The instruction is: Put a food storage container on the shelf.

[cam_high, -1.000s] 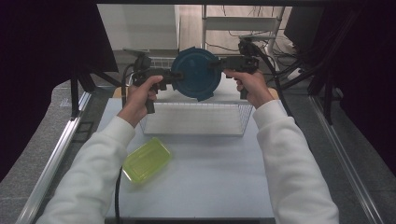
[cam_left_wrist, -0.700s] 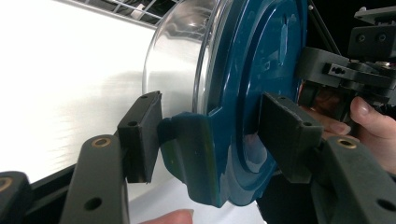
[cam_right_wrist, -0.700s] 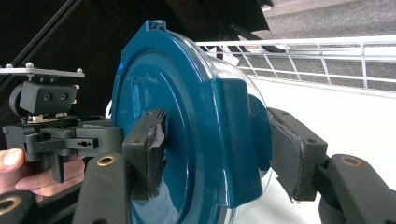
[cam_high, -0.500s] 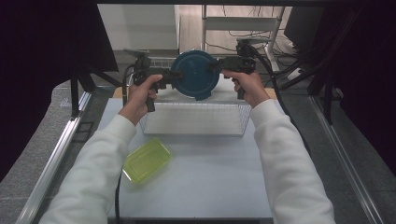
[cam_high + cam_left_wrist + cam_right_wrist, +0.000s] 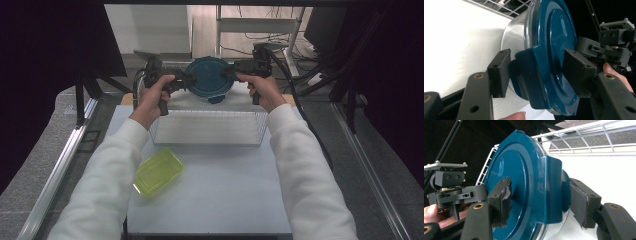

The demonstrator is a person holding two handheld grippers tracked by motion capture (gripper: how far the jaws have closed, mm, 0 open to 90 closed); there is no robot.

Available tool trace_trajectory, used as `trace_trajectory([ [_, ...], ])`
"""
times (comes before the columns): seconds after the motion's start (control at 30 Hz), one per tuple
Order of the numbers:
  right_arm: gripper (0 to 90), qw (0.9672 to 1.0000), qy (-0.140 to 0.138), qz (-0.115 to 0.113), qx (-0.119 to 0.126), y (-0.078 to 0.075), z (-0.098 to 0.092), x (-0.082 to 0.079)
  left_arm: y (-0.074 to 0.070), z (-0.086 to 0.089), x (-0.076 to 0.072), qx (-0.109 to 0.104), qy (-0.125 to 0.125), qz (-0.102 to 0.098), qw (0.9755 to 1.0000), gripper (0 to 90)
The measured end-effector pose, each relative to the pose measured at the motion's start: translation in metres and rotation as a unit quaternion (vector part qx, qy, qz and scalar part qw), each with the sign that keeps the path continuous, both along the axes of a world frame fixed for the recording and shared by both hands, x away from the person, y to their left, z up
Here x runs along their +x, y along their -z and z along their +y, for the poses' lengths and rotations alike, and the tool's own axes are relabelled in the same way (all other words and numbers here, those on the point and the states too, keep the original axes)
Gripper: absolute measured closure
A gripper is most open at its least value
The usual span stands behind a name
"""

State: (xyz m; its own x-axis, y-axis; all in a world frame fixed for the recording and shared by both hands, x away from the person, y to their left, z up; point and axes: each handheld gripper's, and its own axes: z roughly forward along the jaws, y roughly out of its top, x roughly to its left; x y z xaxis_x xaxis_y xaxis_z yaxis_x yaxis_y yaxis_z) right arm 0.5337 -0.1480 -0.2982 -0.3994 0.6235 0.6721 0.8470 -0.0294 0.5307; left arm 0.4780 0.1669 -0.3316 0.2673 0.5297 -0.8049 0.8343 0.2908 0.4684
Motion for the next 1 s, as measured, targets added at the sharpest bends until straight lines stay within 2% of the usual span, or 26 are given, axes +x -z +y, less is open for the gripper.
trace_trajectory([
  [0.3,36.7,0.9984,0.009,0.044,0.033,0.017,-0.007,0.007,0.003,-0.001,0.004,-0.001,-0.003,0.005,1.0,41.2],
  [0.5,36.1,0.9986,0.012,0.039,0.033,0.017,-0.007,0.006,0.005,-0.001,0.003,-0.002,-0.004,-0.002,1.0,41.2],
  [0.53,35.6,0.999,0.012,0.031,0.028,0.016,-0.007,0.005,0.005,-0.001,0.003,-0.003,-0.006,-0.004,1.0,41.0],
  [0.6,34.1,0.9998,0.016,0.01,0.012,0.013,-0.006,0.002,0.003,-0.004,0.0,0.017,-0.011,-0.022,0.9996,39.1],
  [0.67,29.3,0.9998,0.018,-0.007,-0.003,0.009,-0.006,-0.002,-0.002,-0.007,-0.004,0.043,-0.023,-0.048,0.9977,36.7],
  [0.73,27.5,0.9993,0.019,-0.029,-0.016,0.003,-0.007,-0.006,-0.006,-0.006,-0.009,0.052,-0.035,-0.066,0.9958,31.5],
  [0.8,27.4,0.9982,0.023,-0.048,-0.027,-0.002,-0.011,-0.011,-0.01,-0.005,-0.014,0.068,-0.043,-0.082,0.9934,30.0],
  [0.87,27.1,0.9974,0.015,-0.065,-0.027,-0.006,-0.016,-0.016,-0.015,-0.004,-0.022,0.09,-0.044,-0.098,0.9901,28.2],
  [0.93,26.9,0.9955,0.009,-0.085,-0.041,-0.01,-0.018,-0.024,-0.019,-0.005,-0.031,0.109,-0.044,-0.116,0.9863,26.6],
  [1.0,26.2,0.9945,-0.002,-0.096,-0.043,-0.013,-0.02,-0.032,-0.021,-0.006,-0.041,0.124,-0.042,-0.134,0.9823,25.4],
])
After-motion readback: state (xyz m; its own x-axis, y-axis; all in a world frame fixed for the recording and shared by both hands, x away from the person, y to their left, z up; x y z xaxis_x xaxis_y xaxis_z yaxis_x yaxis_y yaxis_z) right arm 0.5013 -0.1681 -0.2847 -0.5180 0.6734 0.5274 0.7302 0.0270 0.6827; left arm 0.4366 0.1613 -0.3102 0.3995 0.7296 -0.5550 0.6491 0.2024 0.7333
